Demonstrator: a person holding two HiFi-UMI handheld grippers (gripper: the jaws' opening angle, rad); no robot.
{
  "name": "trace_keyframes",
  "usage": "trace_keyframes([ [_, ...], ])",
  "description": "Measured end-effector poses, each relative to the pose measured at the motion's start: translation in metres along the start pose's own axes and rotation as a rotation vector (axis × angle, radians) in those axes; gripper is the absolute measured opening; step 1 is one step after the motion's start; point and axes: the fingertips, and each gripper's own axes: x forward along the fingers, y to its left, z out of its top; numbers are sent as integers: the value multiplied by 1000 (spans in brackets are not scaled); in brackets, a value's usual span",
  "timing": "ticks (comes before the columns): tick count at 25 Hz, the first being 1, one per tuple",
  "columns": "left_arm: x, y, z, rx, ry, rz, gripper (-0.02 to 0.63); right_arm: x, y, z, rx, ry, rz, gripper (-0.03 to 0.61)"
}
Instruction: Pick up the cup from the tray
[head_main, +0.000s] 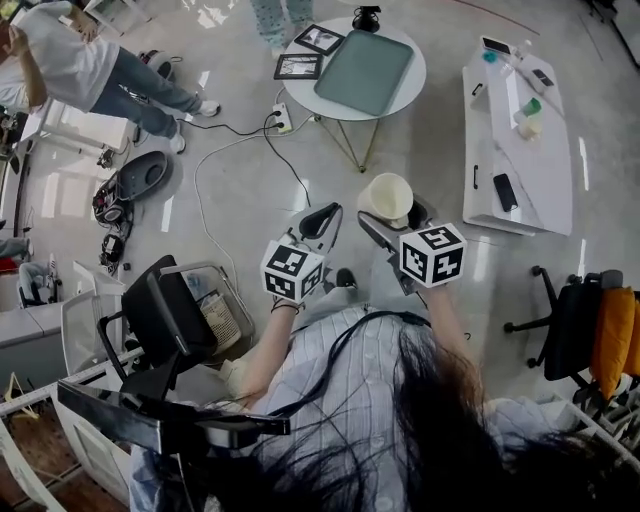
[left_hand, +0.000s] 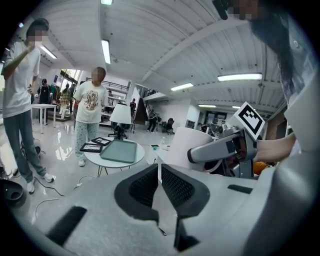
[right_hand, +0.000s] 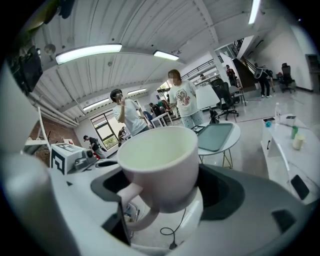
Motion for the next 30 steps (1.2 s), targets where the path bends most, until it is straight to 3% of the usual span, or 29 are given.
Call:
trace_keyframes([
  [11, -26, -26, 6, 48, -49, -67, 15, -43, 40, -10, 4, -164, -25, 413],
  [16, -28, -29, 13, 87, -61, -75, 15, -50, 44, -8, -12, -184, -39, 411],
  [30, -39, -19, 8, 98, -59, -67, 15, -54, 52, 1, -31, -226, -63, 411],
])
